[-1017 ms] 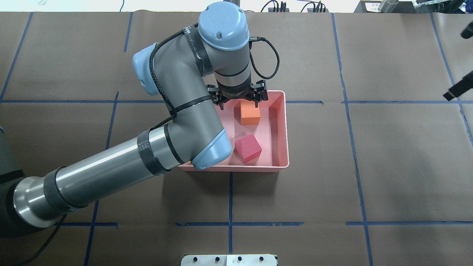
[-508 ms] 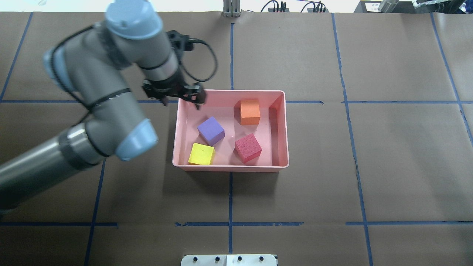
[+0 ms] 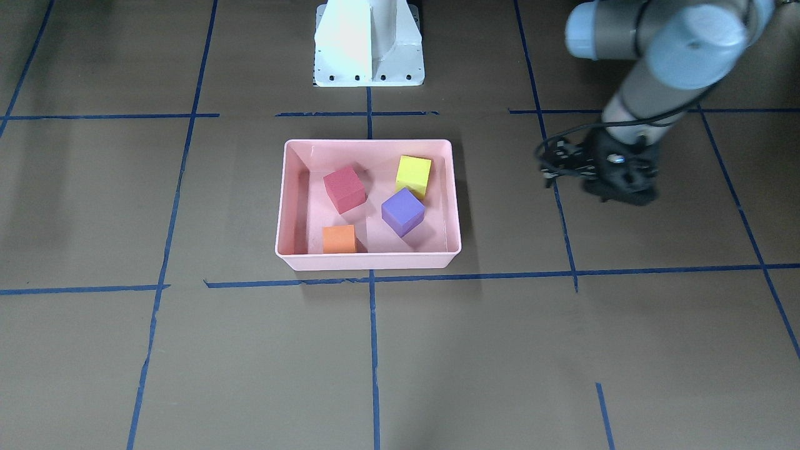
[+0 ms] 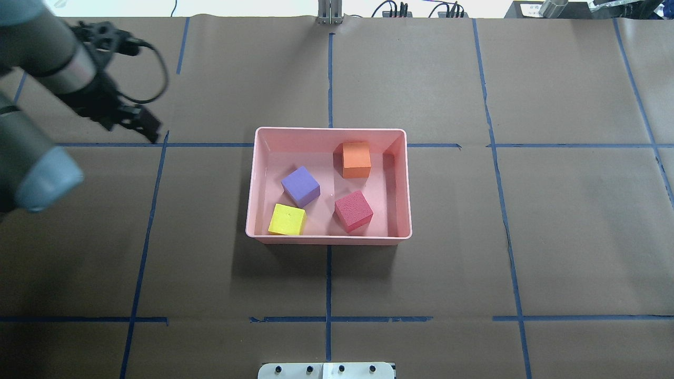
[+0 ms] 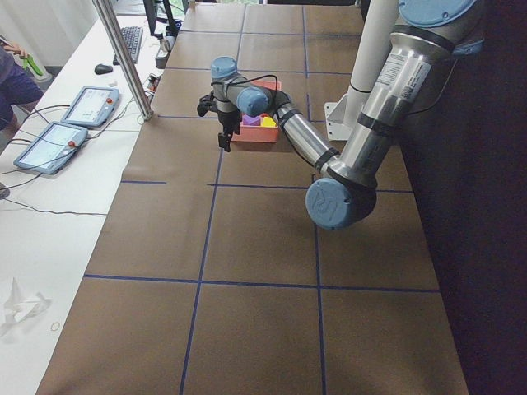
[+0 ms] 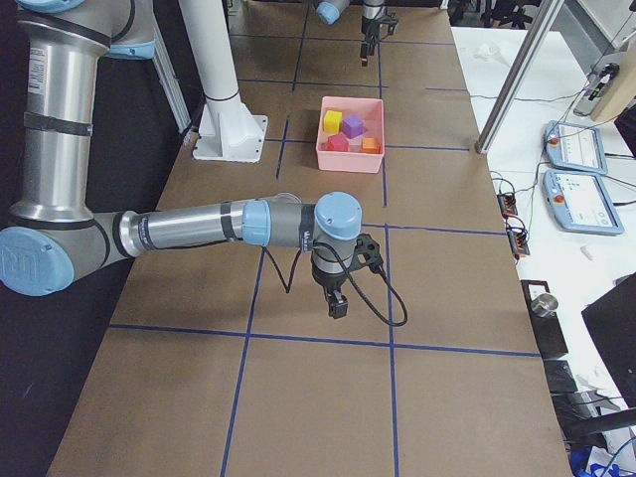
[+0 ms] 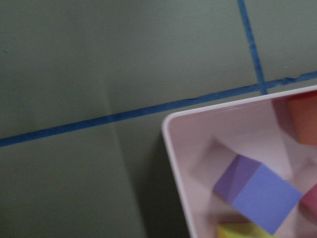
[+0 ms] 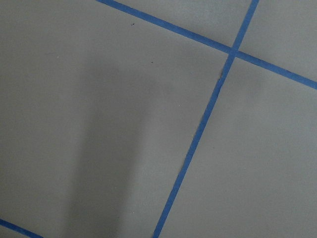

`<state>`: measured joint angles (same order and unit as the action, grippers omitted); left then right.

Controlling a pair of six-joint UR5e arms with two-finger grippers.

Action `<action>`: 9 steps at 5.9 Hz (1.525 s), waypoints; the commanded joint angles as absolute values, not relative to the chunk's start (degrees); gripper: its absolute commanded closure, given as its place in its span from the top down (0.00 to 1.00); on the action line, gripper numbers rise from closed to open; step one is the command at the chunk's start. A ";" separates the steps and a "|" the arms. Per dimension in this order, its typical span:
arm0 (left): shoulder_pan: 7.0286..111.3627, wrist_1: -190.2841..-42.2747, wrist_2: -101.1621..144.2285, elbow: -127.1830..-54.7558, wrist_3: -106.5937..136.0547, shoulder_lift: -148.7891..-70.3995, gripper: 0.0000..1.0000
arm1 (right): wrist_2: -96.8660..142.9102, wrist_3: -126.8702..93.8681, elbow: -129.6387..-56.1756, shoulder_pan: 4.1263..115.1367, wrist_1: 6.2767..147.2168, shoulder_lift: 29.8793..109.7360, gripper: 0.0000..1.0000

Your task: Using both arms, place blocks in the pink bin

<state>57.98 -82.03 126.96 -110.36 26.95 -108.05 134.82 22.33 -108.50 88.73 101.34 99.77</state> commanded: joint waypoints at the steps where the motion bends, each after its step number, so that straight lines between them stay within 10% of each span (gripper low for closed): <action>1: 69.80 -82.18 130.76 -114.61 8.57 -92.26 1.00 | 135.18 21.97 -108.28 88.86 101.34 99.84 1.00; 4: 89.85 -82.27 133.14 -106.12 -9.89 -81.92 1.00 | 135.18 21.97 -108.28 88.86 101.34 99.76 1.00; 9: 90.79 -82.27 132.27 -106.17 -9.75 -76.55 1.00 | 135.26 19.16 -108.72 88.86 101.34 99.67 1.00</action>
<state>90.76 -82.27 132.48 -106.07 -9.70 -76.80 135.26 19.55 -108.64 88.86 101.34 99.69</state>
